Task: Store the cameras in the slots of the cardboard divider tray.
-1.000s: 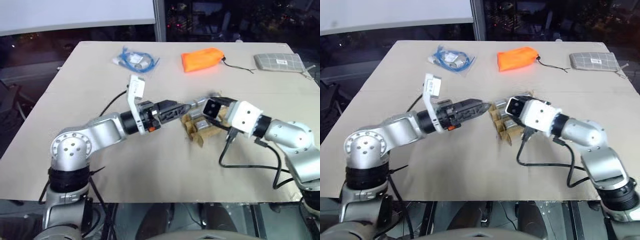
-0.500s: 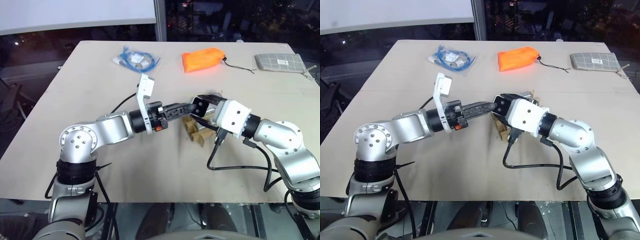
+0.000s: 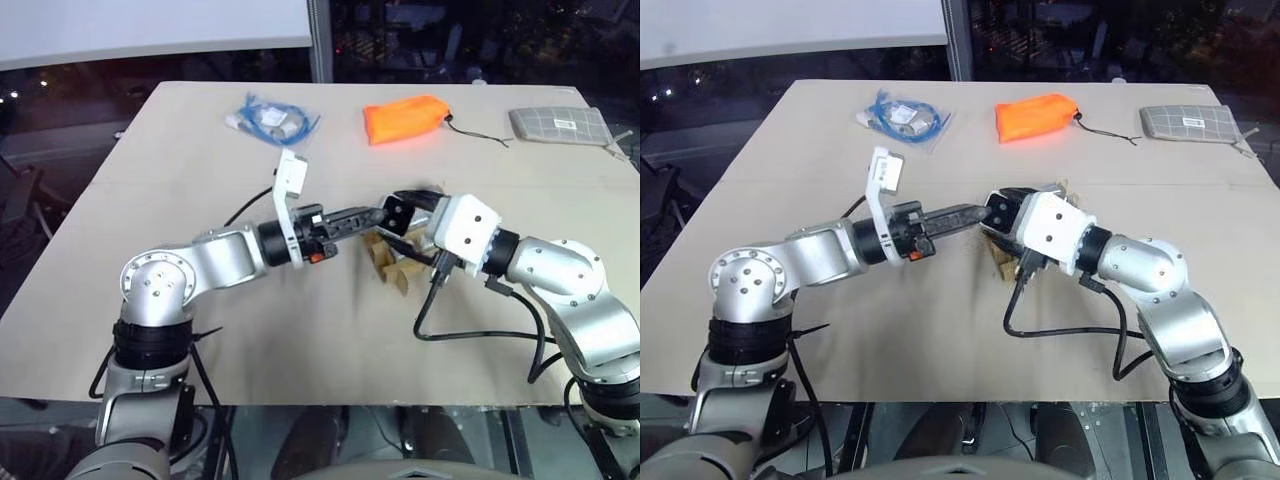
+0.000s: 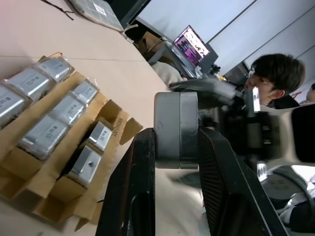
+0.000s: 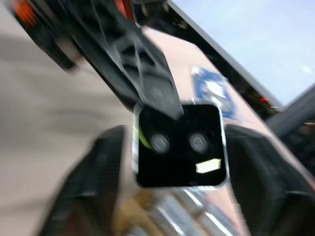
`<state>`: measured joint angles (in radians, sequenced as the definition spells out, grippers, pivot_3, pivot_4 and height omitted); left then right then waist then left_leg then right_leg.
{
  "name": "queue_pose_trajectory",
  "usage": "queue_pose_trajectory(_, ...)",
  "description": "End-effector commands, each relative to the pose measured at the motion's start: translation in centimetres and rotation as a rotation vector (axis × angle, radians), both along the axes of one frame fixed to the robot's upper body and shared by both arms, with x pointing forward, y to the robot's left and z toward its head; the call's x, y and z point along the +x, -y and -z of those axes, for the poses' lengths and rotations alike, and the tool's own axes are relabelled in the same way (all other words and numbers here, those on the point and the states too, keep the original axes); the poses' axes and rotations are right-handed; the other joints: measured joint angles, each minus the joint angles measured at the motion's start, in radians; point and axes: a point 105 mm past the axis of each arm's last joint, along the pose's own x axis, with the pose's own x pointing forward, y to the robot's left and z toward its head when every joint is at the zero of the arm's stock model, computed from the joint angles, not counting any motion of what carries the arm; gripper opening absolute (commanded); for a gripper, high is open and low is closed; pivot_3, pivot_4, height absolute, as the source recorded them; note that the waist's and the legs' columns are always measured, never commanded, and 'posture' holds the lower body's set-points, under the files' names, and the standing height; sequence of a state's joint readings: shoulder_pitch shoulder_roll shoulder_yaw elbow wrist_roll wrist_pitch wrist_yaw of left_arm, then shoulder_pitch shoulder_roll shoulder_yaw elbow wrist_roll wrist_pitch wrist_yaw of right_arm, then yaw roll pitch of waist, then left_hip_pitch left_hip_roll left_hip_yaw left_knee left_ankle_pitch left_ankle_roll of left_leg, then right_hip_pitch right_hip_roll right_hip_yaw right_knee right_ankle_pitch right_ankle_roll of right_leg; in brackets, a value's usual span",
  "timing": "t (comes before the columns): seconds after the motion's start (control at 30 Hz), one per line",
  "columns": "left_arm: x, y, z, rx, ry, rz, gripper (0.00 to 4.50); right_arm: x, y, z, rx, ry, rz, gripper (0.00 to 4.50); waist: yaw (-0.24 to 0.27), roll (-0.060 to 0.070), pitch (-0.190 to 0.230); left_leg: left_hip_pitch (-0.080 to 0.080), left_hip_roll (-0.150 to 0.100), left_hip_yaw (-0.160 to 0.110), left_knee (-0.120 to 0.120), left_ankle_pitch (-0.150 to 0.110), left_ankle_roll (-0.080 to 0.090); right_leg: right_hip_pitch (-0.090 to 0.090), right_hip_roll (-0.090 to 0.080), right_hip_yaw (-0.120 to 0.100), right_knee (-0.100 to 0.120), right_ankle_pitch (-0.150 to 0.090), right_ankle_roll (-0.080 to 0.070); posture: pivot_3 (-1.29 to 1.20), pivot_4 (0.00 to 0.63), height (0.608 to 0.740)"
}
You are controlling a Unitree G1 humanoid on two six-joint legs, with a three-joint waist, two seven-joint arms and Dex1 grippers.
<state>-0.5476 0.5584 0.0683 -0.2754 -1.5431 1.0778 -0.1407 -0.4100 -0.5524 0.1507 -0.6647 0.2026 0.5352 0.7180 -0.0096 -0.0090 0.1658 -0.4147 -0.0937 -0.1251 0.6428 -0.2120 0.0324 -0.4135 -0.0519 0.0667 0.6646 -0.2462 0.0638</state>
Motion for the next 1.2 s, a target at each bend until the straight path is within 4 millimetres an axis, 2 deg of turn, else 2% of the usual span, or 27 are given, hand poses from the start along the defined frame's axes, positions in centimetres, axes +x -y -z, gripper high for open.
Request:
queue_pose_trajectory(0.03, -0.5, -0.3, -1.7, -0.014, 0.148, 0.011, 0.60, -0.2, 1.8, -0.7, 0.070, -0.131, 0.037, 4.48, 0.002, 0.000, 0.000, 0.000, 0.000, 0.000, 0.000, 0.000, 0.000, 0.000, 0.000, 0.000, 0.000, 0.000, 0.000, 0.00, 0.150, 0.740)
queue_pose_trajectory(0.1, -0.9, -0.4, -2.2, -0.020, 0.224, 0.032, 0.60, 0.4, 3.0, -1.4, 0.218, -0.291, 0.064, 4.48, 0.003, 0.000, 0.000, 0.000, 0.000, 0.000, 0.000, 0.000, 0.000, 0.000, 0.000, 0.000, -0.001, 0.000, 0.000, 0.00, 0.150, 0.740)
queue_pose_trajectory(0.23, -2.3, -0.3, -2.8, -0.027, 0.345, 0.106, 0.60, 0.9, 4.4, -1.8, 0.405, -0.536, 0.059, 4.48, 0.000, 0.000, 0.000, 0.000, 0.000, 0.001, -0.002, 0.000, 0.000, 0.000, -0.001, 0.001, -0.001, 0.000, 0.000, 0.00, 0.150, 0.740)
queue_pose_trajectory(0.37, -2.9, -0.4, -2.9, -0.041, 0.380, 0.138, 0.60, 0.8, 4.7, -2.1, 0.537, -0.682, 0.000, 4.48, -0.001, 0.000, 0.000, 0.001, 0.000, 0.000, -0.005, -0.001, 0.001, -0.001, -0.001, 0.001, -0.002, 0.000, -0.001, 0.00, 0.150, 0.740)
queue_pose_trajectory(0.47, -2.7, -0.7, -3.6, -0.094, 0.376, 0.121, 0.60, -0.1, 4.2, -2.0, 0.587, -0.791, -0.094, 4.48, -0.002, 0.000, 0.000, 0.000, 0.000, 0.001, -0.005, 0.000, 0.001, -0.001, -0.001, 0.001, -0.002, 0.000, -0.001, 0.00, 0.150, 0.740)
queue_pose_trajectory(0.63, -2.9, -0.8, -4.1, -0.120, 0.370, 0.118, 0.60, -1.2, 3.5, -2.2, 0.631, -0.866, -0.182, 4.48, -0.003, 0.000, 0.000, 0.000, 0.000, 0.001, -0.005, -0.002, 0.004, -0.001, -0.001, 0.001, -0.003, 0.000, 0.000, 0.00, 0.150, 0.740)
queue_pose_trajectory(1.07, -3.1, -0.4, -4.2, -0.126, 0.356, 0.124, 0.60, -1.9, 2.7, -3.6, 0.702, -0.910, -0.247, 4.48, -0.004, 0.000, 0.000, 0.000, 0.000, 0.002, -0.005, -0.002, 0.004, -0.001, -0.001, 0.001, -0.002, 0.000, 0.000, 0.00, 0.150, 0.740)
queue_pose_trajectory(1.13, -3.2, -0.3, -4.2, -0.130, 0.353, 0.130, 0.60, -2.1, 2.5, -3.6, 0.701, -0.914, -0.256, 3.98, -0.004, 0.000, 0.000, 0.000, 0.000, 0.001, -0.005, -0.002, 0.005, -0.001, -0.001, 0.001, -0.002, 0.000, 0.000, 0.00, 0.150, 0.740)
queue_pose_trajectory(1.2, -3.3, -0.2, -4.3, -0.132, 0.351, 0.136, 0.60, -2.2, 2.2, -3.6, 0.697, -0.921, -0.264, 3.31, -0.004, 0.000, 0.000, 0.000, 0.000, 0.001, -0.005, -0.002, 0.005, -0.001, -0.001, 0.001, -0.002, 0.000, 0.000, 0.00, 0.150, 0.740)
